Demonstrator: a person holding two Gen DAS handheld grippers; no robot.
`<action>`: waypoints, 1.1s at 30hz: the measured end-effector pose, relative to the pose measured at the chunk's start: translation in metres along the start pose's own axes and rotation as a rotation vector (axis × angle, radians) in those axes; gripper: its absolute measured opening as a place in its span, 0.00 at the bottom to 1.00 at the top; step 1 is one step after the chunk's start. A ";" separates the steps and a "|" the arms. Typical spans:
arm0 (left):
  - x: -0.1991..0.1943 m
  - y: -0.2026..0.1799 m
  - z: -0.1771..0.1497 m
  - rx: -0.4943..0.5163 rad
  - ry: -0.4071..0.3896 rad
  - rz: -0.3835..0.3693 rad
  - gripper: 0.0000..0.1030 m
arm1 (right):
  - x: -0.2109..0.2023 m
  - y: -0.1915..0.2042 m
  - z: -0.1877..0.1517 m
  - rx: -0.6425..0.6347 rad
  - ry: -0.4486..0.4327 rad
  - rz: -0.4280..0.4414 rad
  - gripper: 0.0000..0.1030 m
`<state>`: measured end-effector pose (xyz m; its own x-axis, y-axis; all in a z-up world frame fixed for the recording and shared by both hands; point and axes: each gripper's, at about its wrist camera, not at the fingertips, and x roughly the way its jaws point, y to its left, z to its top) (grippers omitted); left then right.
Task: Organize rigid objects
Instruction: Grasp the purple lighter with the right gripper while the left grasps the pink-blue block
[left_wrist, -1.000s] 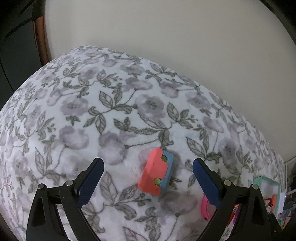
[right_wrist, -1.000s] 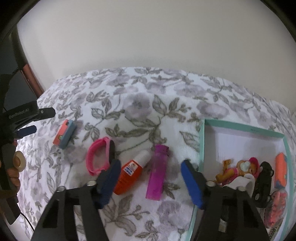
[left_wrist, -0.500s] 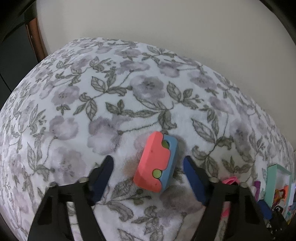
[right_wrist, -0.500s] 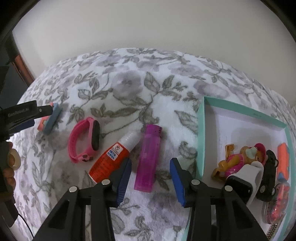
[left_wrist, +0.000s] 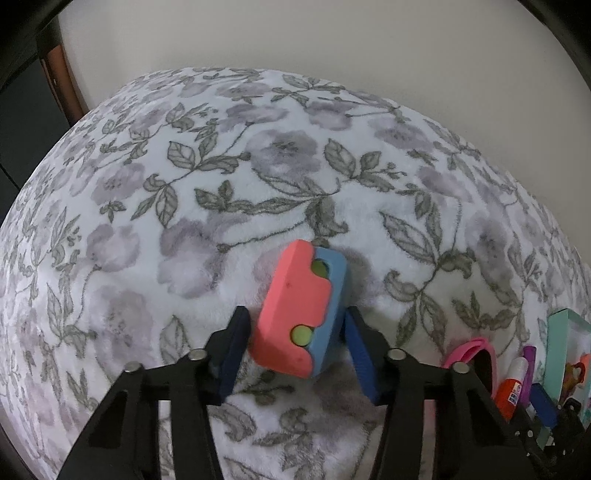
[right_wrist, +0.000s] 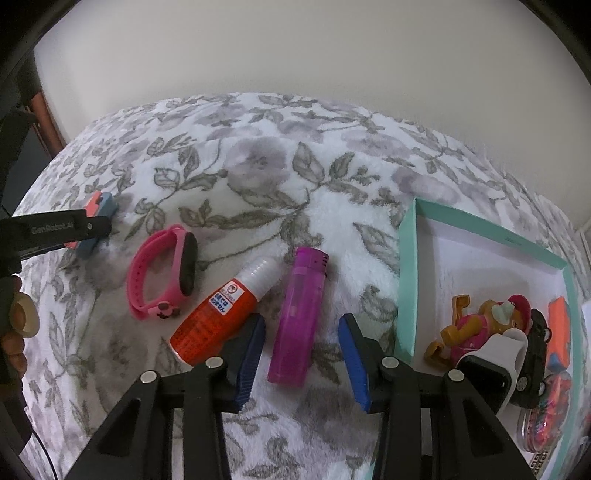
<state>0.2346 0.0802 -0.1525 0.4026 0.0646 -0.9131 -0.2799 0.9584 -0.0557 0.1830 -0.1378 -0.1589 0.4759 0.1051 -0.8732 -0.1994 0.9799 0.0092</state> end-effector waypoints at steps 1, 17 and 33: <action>0.000 0.000 0.000 0.001 0.002 0.002 0.50 | 0.000 0.000 0.000 0.000 0.000 0.003 0.40; -0.011 -0.003 0.003 -0.007 0.014 -0.024 0.47 | -0.006 -0.017 0.002 0.082 -0.015 0.042 0.20; -0.066 -0.004 0.018 -0.032 -0.094 -0.116 0.37 | -0.052 -0.024 0.016 0.088 -0.123 0.044 0.20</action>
<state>0.2249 0.0769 -0.0842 0.5136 -0.0190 -0.8578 -0.2536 0.9517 -0.1729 0.1771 -0.1641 -0.1061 0.5708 0.1635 -0.8046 -0.1498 0.9843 0.0937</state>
